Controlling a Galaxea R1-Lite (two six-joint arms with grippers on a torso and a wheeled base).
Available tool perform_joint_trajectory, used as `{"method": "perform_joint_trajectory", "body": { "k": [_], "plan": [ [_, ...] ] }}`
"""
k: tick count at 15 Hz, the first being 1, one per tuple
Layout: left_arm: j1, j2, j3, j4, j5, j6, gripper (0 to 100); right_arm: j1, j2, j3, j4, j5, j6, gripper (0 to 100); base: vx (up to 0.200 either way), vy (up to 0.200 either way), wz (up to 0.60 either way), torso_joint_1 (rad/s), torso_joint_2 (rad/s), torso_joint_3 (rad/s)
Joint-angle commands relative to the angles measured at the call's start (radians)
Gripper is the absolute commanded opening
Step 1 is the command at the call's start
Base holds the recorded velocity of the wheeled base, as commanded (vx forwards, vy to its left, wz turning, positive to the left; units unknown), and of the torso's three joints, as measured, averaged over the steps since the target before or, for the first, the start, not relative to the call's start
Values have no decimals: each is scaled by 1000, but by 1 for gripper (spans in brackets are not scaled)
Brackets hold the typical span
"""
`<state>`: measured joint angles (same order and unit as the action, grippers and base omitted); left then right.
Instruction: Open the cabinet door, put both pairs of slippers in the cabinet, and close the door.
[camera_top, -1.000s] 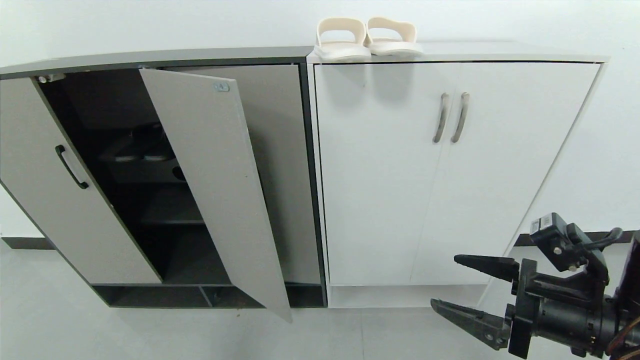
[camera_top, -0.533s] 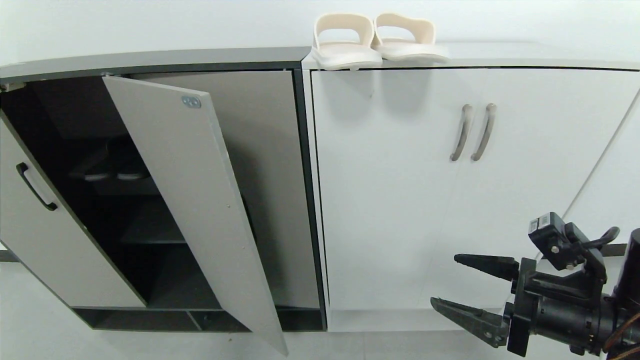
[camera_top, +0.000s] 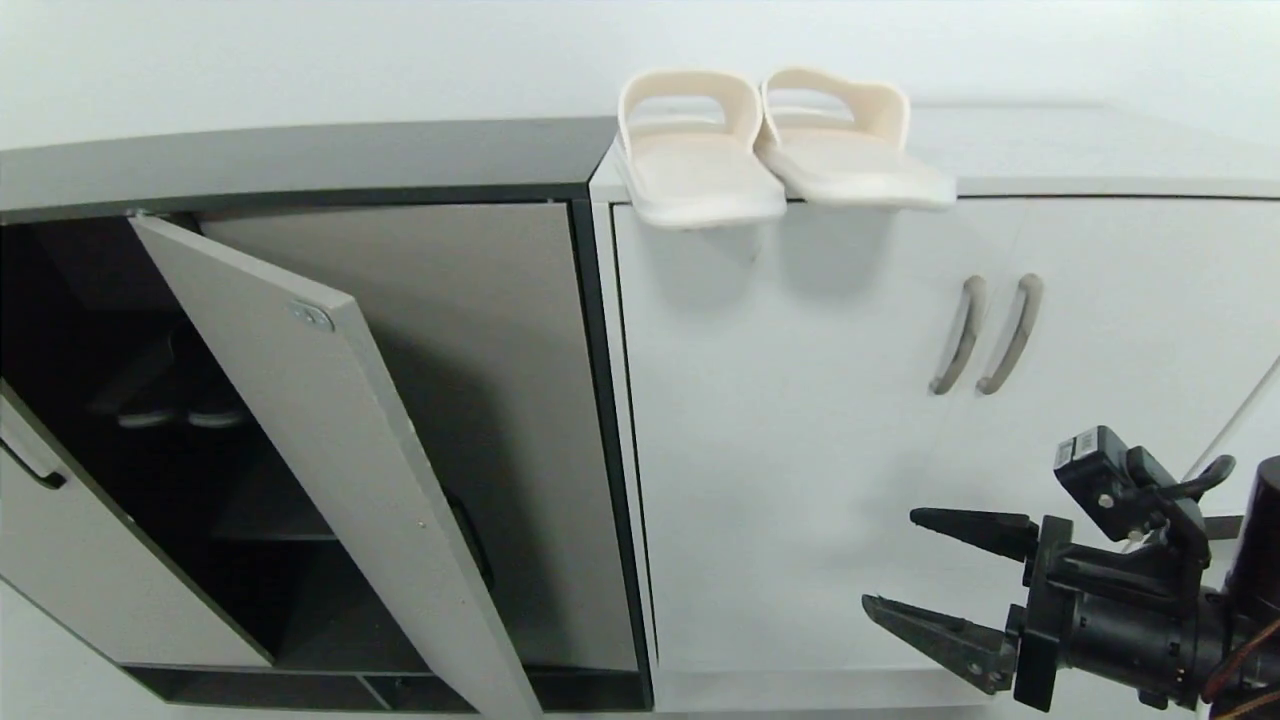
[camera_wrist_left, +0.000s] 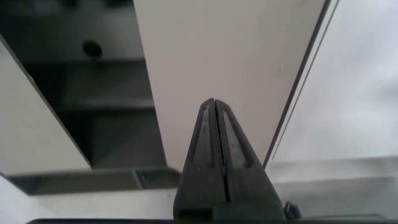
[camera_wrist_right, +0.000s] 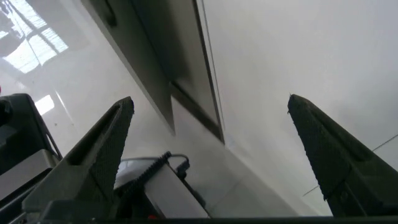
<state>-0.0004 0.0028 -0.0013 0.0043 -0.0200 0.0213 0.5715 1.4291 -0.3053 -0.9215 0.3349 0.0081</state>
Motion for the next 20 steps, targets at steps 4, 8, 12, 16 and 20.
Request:
{"method": "perform_joint_trajectory", "body": {
  "k": [4,8,12,16,20],
  "plan": [
    [0,0,1,0,0,0,0,1,7,0,0,1,0,100,0,0,0,168,-528,-290],
    [-1,0,0,0,0,0,0,1,7,0,0,1,0,100,0,0,0,190,-474,-286],
    [-1,0,1,0,0,0,0,1,7,0,0,1,0,100,0,0,0,201,-486,-280],
    [-1,0,0,0,0,0,0,-1,25,-1,0,1,1,100,0,0,0,222,-496,-284],
    [0,0,1,0,0,0,0,-1,33,-1,0,1,0,100,0,0,0,244,-531,-285]
  ]
}}
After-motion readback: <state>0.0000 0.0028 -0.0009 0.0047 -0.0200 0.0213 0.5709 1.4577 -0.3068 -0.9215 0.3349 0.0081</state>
